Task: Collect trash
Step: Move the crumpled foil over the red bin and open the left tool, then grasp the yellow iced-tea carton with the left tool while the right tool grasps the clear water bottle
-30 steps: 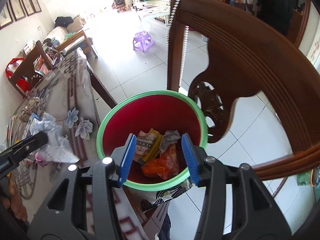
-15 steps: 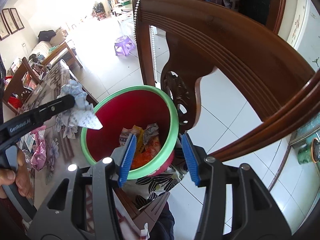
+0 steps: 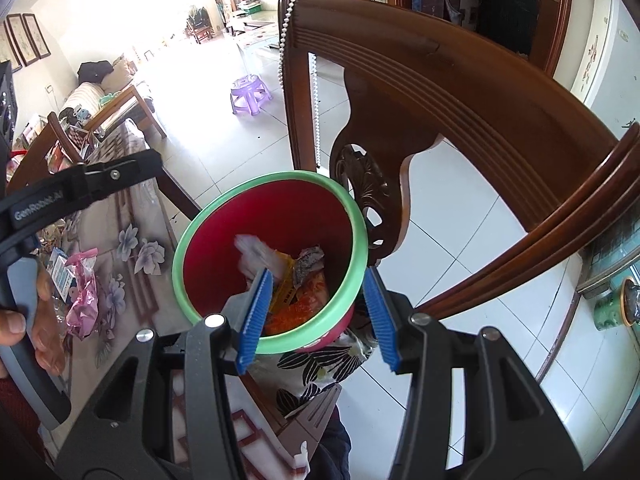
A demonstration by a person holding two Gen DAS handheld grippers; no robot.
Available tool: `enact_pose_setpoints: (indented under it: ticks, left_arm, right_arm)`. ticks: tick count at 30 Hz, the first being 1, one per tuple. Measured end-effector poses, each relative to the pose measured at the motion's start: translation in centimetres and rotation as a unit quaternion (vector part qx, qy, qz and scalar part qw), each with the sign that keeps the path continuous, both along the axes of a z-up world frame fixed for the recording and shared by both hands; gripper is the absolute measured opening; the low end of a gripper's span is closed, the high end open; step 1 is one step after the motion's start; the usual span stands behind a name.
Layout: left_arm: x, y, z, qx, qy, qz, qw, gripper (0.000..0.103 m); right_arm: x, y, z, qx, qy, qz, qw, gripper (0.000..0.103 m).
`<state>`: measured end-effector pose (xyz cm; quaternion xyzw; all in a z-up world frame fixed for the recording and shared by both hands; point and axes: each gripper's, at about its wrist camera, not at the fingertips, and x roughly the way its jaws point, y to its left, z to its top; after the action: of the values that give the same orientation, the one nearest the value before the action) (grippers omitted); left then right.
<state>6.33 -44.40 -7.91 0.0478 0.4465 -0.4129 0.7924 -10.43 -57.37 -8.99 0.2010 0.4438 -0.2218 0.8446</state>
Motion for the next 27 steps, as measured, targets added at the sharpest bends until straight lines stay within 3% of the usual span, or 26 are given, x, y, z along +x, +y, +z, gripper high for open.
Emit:
enact_pose_setpoints:
  ticks: [8,13,21,24,27]
  left_arm:
    - [-0.7,7.2,1.4,-0.027,0.006,0.046,0.9986,0.056]
    - [-1.0,14.1,0.9,-0.037,0.025,0.111,0.9928,0.056]
    - [-1.5,26.4,-1.3,-0.035,0.062,0.230,0.9705,0.056]
    - [-1.1,31.4,-2.1,-0.035,0.073,0.286,0.9548,0.059]
    - [0.2,36.1,-2.8,-0.041,0.081,0.352,0.9314,0.065]
  right_arm:
    - [0.9,3.4,0.4,-0.003,-0.005,0.027,1.000,0.046]
    - [1.9,6.9,0.5,-0.004,-0.005,0.052,0.999,0.046]
    - [4.4,14.2,0.5,-0.007,0.001,0.121,0.993,0.046]
    - [5.4,17.6,0.4,-0.018,0.009,0.158,0.987,0.046]
    - [6.2,20.3,0.2,-0.022,0.013,0.182,0.983,0.047]
